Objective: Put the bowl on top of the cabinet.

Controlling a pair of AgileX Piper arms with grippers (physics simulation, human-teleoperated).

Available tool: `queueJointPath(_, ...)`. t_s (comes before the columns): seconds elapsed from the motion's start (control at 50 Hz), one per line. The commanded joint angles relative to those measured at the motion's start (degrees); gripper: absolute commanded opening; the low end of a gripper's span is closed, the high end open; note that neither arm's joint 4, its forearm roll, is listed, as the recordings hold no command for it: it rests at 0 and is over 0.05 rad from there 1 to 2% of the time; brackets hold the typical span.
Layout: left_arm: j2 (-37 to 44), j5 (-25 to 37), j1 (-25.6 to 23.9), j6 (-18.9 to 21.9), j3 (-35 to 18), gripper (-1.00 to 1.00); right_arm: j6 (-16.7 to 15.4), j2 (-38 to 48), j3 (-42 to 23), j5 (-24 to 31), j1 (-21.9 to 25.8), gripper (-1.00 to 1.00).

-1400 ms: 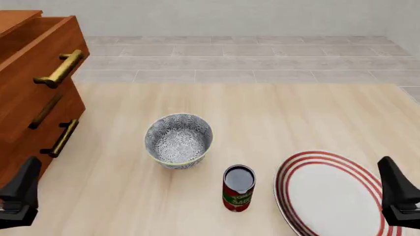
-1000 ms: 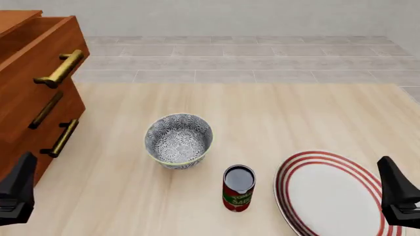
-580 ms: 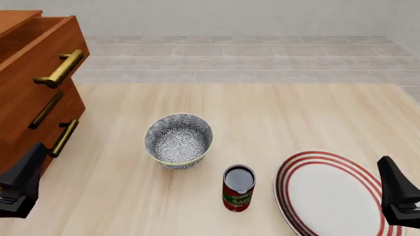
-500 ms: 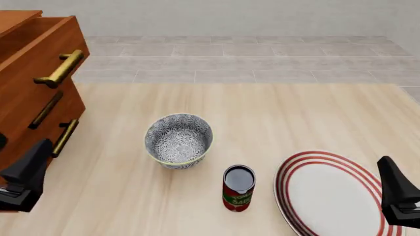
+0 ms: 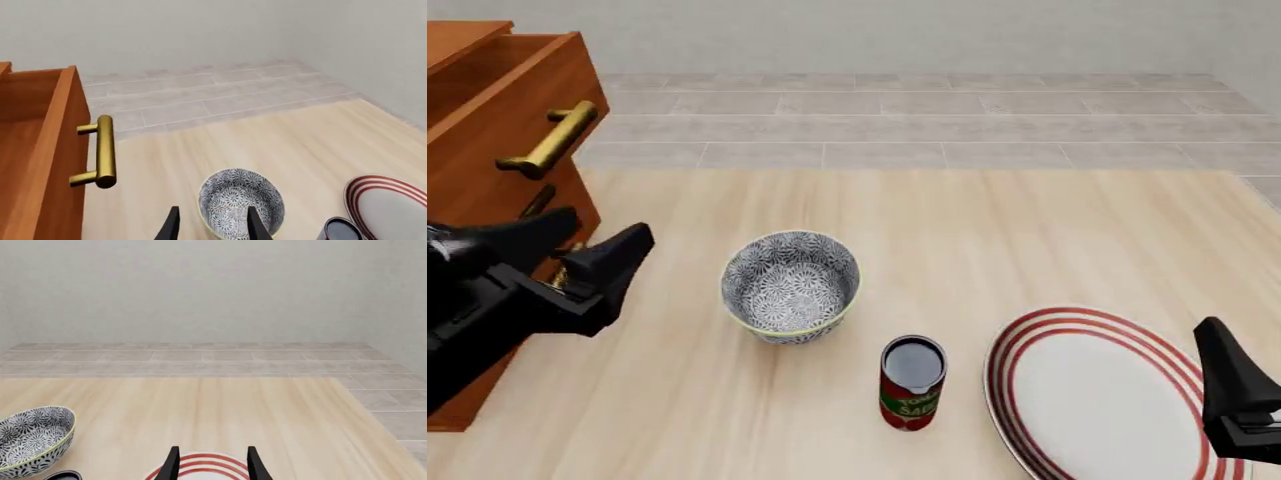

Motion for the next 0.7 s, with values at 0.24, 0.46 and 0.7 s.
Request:
queueJointPath(0.24, 19.03, -4.50, -1.80, -1.63, -7.65, 1.00, 0.00, -0.11, 0.02, 0.10, 0.00, 1.00)
queueJointPath(0.46, 28.14, -7.99, -1.17, -2.74, -11.53, 1.00, -0.02, -0.13, 0.02, 0.10, 0.00, 1.00)
queueJointPath(0.7, 35.17, -11.39, -1.18, -1.61, -14.12, 1.00, -0.01, -0.12, 0.02, 0.10, 0.01, 1.00)
